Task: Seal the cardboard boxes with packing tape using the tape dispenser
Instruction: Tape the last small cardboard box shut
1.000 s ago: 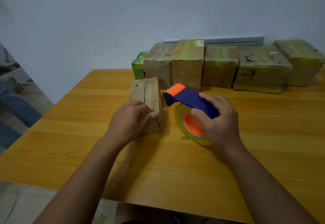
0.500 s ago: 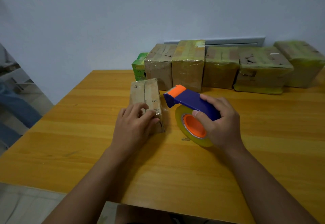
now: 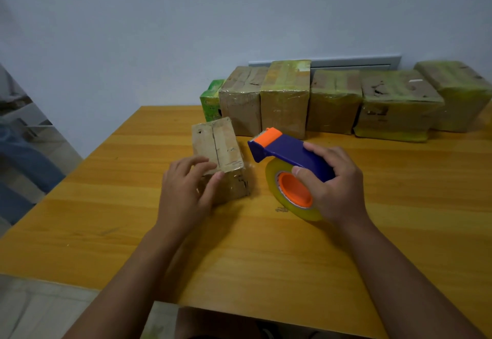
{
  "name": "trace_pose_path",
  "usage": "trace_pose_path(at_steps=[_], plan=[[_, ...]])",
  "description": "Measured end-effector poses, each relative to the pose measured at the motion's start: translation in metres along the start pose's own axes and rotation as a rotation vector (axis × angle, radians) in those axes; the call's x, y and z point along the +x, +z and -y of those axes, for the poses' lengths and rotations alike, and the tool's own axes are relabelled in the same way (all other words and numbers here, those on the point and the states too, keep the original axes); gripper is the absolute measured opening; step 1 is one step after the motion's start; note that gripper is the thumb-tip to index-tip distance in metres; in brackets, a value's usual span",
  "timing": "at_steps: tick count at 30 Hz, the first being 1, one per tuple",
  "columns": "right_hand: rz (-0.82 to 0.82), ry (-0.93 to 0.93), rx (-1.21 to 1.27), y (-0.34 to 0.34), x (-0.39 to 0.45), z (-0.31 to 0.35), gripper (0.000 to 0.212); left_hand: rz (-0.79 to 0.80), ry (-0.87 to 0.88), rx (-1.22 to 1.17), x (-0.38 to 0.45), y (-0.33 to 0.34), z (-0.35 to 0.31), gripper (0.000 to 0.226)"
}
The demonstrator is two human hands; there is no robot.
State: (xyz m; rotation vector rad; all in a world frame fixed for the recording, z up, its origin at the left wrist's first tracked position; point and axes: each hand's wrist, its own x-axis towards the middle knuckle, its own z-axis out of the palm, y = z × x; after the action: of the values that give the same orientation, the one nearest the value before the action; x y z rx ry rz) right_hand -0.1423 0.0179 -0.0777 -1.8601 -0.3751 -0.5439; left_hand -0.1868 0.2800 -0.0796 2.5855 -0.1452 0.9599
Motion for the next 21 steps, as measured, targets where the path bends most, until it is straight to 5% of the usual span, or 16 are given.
trace_pose_path(at_steps=[5, 14, 18, 21], plan=[[-0.002, 0.005, 0.003, 0.000, 0.000, 0.000, 0.067, -0.036, 0.092, 0.116, -0.004, 0.013, 0.004, 0.028], [-0.006, 0.004, 0.016, 0.000, -0.001, 0.001, 0.064, -0.004, -0.003, 0.188, -0.005, 0.014, -0.012, 0.029], [-0.011, 0.010, 0.024, -0.001, 0.000, 0.001, 0.064, 0.093, -0.150, 0.074, -0.005, 0.006, -0.020, 0.046], [-0.007, 0.012, 0.020, 0.000, 0.000, 0.000, 0.065, 0.097, -0.103, -0.017, -0.001, -0.003, -0.009, 0.036]])
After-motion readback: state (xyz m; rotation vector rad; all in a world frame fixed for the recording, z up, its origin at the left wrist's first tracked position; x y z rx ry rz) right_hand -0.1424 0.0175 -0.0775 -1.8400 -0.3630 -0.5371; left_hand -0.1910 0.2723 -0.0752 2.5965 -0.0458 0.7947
